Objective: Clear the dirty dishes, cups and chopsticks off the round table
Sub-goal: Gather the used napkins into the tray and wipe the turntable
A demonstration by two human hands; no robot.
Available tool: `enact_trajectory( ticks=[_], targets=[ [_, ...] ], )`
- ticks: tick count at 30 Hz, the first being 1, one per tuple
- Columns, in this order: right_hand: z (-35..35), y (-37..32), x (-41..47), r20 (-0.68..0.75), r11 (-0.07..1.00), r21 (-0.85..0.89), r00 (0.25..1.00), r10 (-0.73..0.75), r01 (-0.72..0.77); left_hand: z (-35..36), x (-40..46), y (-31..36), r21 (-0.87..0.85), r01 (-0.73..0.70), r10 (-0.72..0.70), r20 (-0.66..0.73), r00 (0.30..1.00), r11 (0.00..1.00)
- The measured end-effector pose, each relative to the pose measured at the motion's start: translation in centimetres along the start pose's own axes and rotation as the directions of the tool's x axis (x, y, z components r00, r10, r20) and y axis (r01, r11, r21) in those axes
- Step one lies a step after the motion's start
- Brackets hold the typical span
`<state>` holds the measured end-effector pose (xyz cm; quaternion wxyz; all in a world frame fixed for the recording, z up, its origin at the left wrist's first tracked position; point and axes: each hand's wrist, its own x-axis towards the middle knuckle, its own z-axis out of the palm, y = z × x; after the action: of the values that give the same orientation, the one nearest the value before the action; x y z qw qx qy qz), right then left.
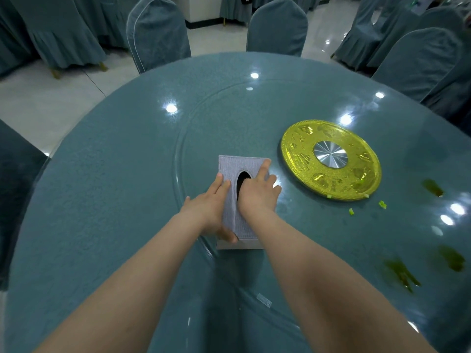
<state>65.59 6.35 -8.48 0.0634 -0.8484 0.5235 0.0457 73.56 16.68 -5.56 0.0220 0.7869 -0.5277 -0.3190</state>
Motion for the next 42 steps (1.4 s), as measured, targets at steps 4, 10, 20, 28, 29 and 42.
enact_trajectory(
  ticks=[4, 10, 20, 28, 29, 42],
  targets=[
    [-0.3, -0.1, 0.2, 0.069, 0.988, -0.155, 0.998, -0.01, 0.02, 0.0, -0.1, 0.2, 0.004, 0.01, -0.01, 0.0, 1.0, 1.0],
    [-1.0, -0.1, 0.1, 0.132, 0.969, -0.243, 0.991, 0.001, 0.031, 0.6, -0.4, 0.6, -0.01, 0.0, 0.0, -0.008, 1.0, 1.0],
    [-0.2, 0.8, -0.4, 0.01, 0.999, 0.011, 0.999, -0.04, 0.04, 0.9, -0.6, 0.9, -0.028, 0.003, -0.003, 0.001, 1.0, 1.0],
    [-0.5, 3.2, -1.5, -0.048, 0.948, 0.308, 0.996, -0.071, 0.083, 1.1, -1.4, 1.8, -0.005, 0.018, -0.018, -0.003, 1.0, 1.0],
    [-0.5, 3.5, -1.9, -0.075, 0.926, 0.362, 0.993, -0.087, 0.109, 1.1, -1.5, 1.9, 0.004, 0.023, -0.023, -0.002, 1.0, 1.0],
    [-2.2, 6.8, -5.4, -0.148, 0.617, 0.782, 0.988, 0.052, 0.085, 1.0, -1.9, 3.1, 0.079, 0.069, -0.071, 0.016, 0.997, 0.994]
  ],
)
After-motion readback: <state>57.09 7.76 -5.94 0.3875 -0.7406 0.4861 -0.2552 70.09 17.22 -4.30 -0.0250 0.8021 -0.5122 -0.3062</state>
